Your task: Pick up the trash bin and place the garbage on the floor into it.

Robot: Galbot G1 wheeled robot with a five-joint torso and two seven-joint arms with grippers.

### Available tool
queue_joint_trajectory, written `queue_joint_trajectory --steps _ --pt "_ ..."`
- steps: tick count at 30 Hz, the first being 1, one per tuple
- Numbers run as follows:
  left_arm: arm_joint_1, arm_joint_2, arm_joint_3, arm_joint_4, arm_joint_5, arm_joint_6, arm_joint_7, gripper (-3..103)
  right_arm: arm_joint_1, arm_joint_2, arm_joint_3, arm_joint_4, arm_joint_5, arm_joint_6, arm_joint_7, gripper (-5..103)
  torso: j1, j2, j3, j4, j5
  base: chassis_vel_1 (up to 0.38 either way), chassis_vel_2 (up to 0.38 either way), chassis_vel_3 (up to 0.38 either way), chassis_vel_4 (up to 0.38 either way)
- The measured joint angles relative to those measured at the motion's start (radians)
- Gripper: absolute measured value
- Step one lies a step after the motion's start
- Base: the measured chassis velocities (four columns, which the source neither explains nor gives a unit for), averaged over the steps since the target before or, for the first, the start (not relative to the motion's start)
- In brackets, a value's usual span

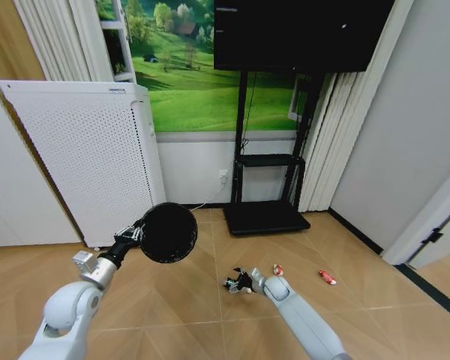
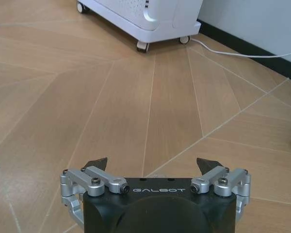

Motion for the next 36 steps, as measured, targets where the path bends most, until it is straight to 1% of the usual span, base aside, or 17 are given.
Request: queue_joint_trajectory --steps 1,2,3,4,5,6,7,8,9,10,15,19,23,26,29,36 --pt "0.002 0.0 -0.006 -0.012 0.0 0.001 -0.002 7 0.017 0.019 0.006 -0.037 -0.029 0.003 0.003 100 0.0 0.0 0.0 -0.0001 0.0001 0.0 0.0 0.0 0.0" --pt "0.002 0.0 -0.006 -0.012 0.0 0.001 -0.002 7 0.017 0.019 0.006 -0.037 -0.029 0.003 0.003 100 0.0 0.0 0.0 -0.0001 0.0001 0.0 0.0 0.0 0.0" --pt "0.005 0.002 -0.012 -0.021 -0.002 0.002 -0.001 7 0.03 0.034 0.014 -0.065 -0.061 0.005 0.007 100 0.0 0.0 0.0 -0.0001 0.0 0.0 0.0 0.0 0.0" --pt "0.011 0.007 -0.022 -0.031 -0.006 0.003 0.0 7 0.049 0.057 0.034 -0.115 -0.114 0.016 0.013 100 0.0 0.0 0.0 0.0 0.0 0.0 0.0 0.0 0.0" --pt "0.011 0.007 -0.022 -0.031 -0.006 0.003 0.0 7 0.049 0.057 0.034 -0.115 -0.114 0.016 0.013 100 0.0 0.0 0.0 0.0 0.0 0.0 0.0 0.0 0.0" --pt "0.017 0.012 -0.031 -0.039 -0.009 0.003 0.002 7 0.063 0.076 0.051 -0.163 -0.16 0.023 0.025 100 0.0 0.0 0.0 0.0 -0.0001 0.0 0.0 0.0 0.0" --pt "0.019 0.015 -0.036 -0.044 -0.012 0.004 0.003 7 0.069 0.086 0.062 -0.189 -0.18 0.027 0.033 100 0.0 0.0 0.0 0.0 -0.0001 0.0 0.0 0.0 0.0" --pt "0.019 0.015 -0.036 -0.044 -0.012 0.004 0.003 7 0.069 0.086 0.062 -0.189 -0.18 0.027 0.033 100 0.0 0.0 0.0 0.0 -0.0001 0.0 0.0 0.0 0.0" --pt "0.022 0.019 -0.043 -0.053 -0.019 0.004 0.003 7 0.078 0.097 0.077 -0.224 -0.204 0.031 0.047 100 0.0 0.0 0.0 0.0 0.0001 0.0 0.0 0.0 0.0" --pt "0.022 0.019 -0.043 -0.053 -0.019 0.004 0.003 7 0.078 0.097 0.077 -0.224 -0.204 0.031 0.047 100 0.0 0.0 0.0 0.0 0.0001 0.0 0.0 0.0 0.0" --pt "0.024 0.033 -0.063 -0.072 -0.037 0.01 0.001 7 0.099 0.121 0.121 -0.297 -0.269 0.05 0.066 100 0.0 0.0 0.0 -0.0002 0.0001 0.0 0.0 0.0 0.0" --pt "0.026 0.043 -0.074 -0.077 -0.047 0.013 -0.002 7 0.1 0.13 0.138 -0.313 -0.309 0.059 0.067 100 0.0 0.0 0.0 -0.0002 0.0 0.0 0.0 0.0 0.0" --pt "0.029 0.049 -0.082 -0.081 -0.055 0.015 -0.003 7 0.099 0.133 0.144 -0.323 -0.328 0.065 0.068 100 0.0 0.0 0.0 -0.0002 0.0 0.0 0.0 0.0 0.0" --pt "0.03 0.053 -0.088 -0.085 -0.062 0.016 -0.003 7 0.097 0.143 0.165 -0.337 -0.374 0.076 0.067 100 0.0 0.0 0.0 0.0 0.0 0.0 0.0 0.0 0.0" --pt "0.031 0.05 -0.088 -0.088 -0.062 0.017 -0.003 7 0.093 0.152 0.187 -0.352 -0.411 0.092 0.067 100 0.0 0.0 0.0 -0.0003 0.0001 0.0 0.0 0.0 0.0" --pt "0.055 0.039 -0.088 -0.114 -0.062 0.02 -0.002 7 0.072 0.159 0.199 -0.359 -0.442 0.097 0.069 101 0.0 0.0 0.0 -0.0001 0.0001 0.0 0.0 0.0 0.0"
